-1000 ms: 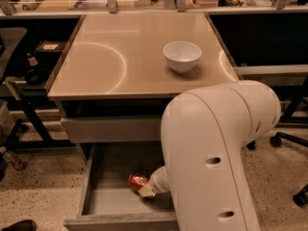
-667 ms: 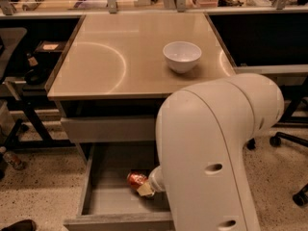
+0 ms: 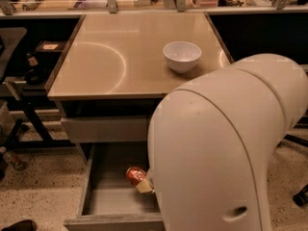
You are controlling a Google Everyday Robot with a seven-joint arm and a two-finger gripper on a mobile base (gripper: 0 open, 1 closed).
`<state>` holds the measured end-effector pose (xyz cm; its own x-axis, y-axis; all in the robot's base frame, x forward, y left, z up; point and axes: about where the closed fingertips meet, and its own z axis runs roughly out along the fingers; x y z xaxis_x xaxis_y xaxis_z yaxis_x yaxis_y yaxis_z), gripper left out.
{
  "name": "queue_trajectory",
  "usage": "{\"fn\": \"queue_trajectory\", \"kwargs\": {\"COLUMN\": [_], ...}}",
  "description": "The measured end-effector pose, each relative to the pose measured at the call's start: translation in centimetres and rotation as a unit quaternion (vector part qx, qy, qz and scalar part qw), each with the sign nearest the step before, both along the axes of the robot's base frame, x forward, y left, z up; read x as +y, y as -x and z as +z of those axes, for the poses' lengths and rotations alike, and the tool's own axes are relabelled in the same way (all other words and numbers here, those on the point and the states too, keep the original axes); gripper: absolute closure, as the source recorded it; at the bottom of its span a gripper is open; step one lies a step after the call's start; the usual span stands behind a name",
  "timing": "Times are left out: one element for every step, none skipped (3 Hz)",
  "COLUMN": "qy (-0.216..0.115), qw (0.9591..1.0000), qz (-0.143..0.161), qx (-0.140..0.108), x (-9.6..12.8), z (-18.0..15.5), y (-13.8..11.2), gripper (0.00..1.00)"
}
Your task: Pick coke can from middle drawer and place on counter
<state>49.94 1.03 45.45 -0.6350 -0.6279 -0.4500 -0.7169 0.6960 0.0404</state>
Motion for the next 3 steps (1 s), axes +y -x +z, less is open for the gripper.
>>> {"fn": "queue_trajectory", "kwargs": {"qy": [0.015,0.009,0.009], "qw": [0.9998,0.9998,0.9998], "qz": [-0.012,-0.018,-0.018], "qx": [0.003,-0.009,-0.009], "x": [-0.4,-0.4,-0.4], "z": [3.2,9.3,9.3], "y": [0.4,0.8,0.8], "gripper": [1.00,1.00,1.00]}}
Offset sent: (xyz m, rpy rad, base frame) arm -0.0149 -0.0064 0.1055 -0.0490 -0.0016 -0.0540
